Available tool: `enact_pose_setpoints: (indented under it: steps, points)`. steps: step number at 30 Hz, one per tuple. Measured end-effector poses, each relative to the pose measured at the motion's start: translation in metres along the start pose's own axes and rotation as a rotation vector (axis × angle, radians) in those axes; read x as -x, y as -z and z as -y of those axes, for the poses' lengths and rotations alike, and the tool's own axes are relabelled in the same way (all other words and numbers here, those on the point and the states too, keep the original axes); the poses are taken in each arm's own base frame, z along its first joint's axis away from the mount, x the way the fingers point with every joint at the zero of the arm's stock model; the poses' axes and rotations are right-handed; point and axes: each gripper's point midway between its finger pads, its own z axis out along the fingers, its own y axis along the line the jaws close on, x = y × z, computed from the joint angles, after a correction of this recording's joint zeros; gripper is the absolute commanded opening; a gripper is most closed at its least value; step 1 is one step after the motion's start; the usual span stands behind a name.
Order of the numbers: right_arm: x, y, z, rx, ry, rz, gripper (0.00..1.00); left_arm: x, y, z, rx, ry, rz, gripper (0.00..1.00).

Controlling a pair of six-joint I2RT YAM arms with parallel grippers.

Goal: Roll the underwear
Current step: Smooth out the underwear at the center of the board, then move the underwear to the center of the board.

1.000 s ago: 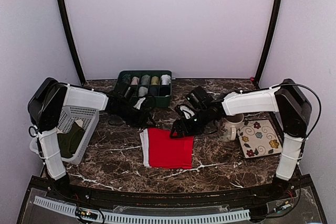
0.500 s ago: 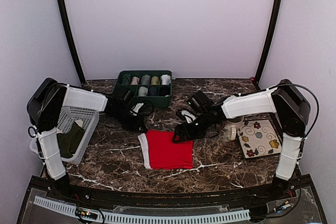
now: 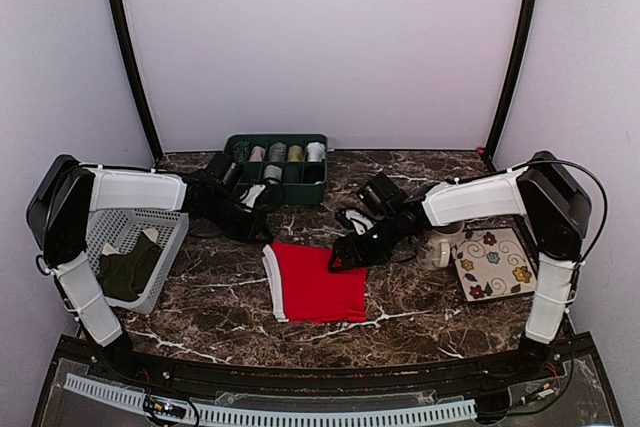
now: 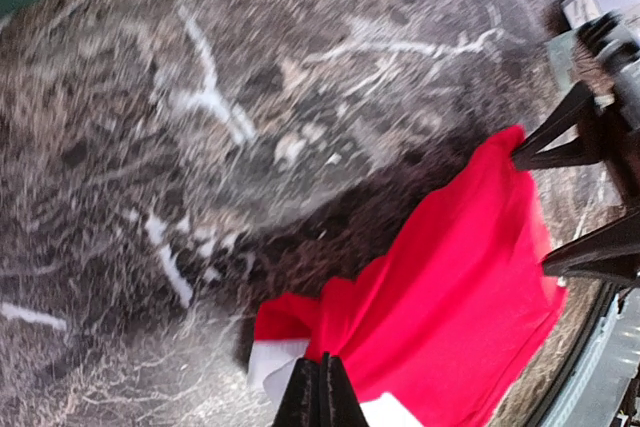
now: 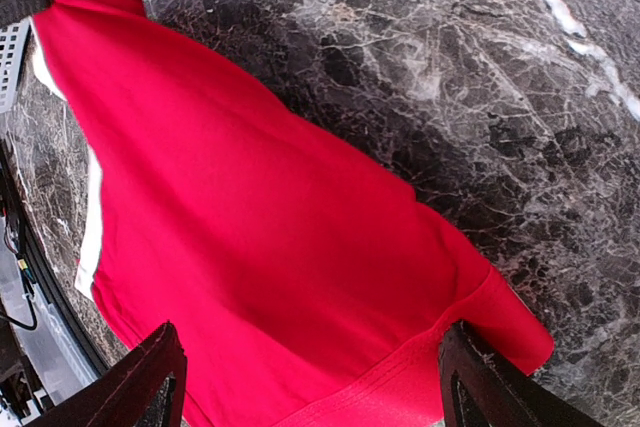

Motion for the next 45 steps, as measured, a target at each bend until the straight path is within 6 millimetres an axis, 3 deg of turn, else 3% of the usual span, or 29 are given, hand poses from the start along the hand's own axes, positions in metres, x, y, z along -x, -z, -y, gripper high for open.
enact_pose_setpoints:
  steps: [5,10,18,22,26,30,33,37,39,45]
  points:
    - [0.001,-0.001,-0.001,0.005,0.002,0.003,0.85,-0.035,-0.01,-0.02,0.062,0.036,-0.079,0.0]
    - [0.002,-0.002,-0.002,0.016,0.007,0.005,0.87,-0.047,-0.024,-0.033,0.094,0.054,-0.123,0.03]
    - [0.006,0.002,-0.013,0.053,0.022,-0.001,0.88,-0.018,-0.022,-0.04,0.148,0.01,-0.079,0.28]
    - [0.024,0.013,-0.029,0.093,0.052,0.032,0.86,-0.008,-0.014,-0.04,0.161,-0.025,-0.071,0.35]
    - [0.035,0.031,-0.045,0.128,0.092,0.07,0.75,-0.007,0.003,-0.031,0.147,-0.038,-0.058,0.4]
    - [0.035,0.045,-0.053,0.144,0.126,0.083,0.6,-0.004,0.026,-0.001,0.084,-0.07,0.001,0.38]
    - [0.027,0.044,-0.056,0.15,0.159,0.063,0.51,-0.009,0.022,0.032,0.006,-0.115,0.008,0.31]
    - [0.002,0.033,-0.058,0.139,0.207,-0.012,0.38,-0.034,-0.007,0.068,-0.096,-0.14,-0.063,0.23]
    - [-0.013,0.023,-0.06,0.138,0.233,-0.055,0.32,-0.049,-0.018,0.069,-0.111,-0.123,-0.101,0.2]
    - [-0.061,-0.008,-0.047,0.109,0.266,-0.198,0.2,-0.086,-0.036,0.04,-0.063,-0.039,-0.199,0.14]
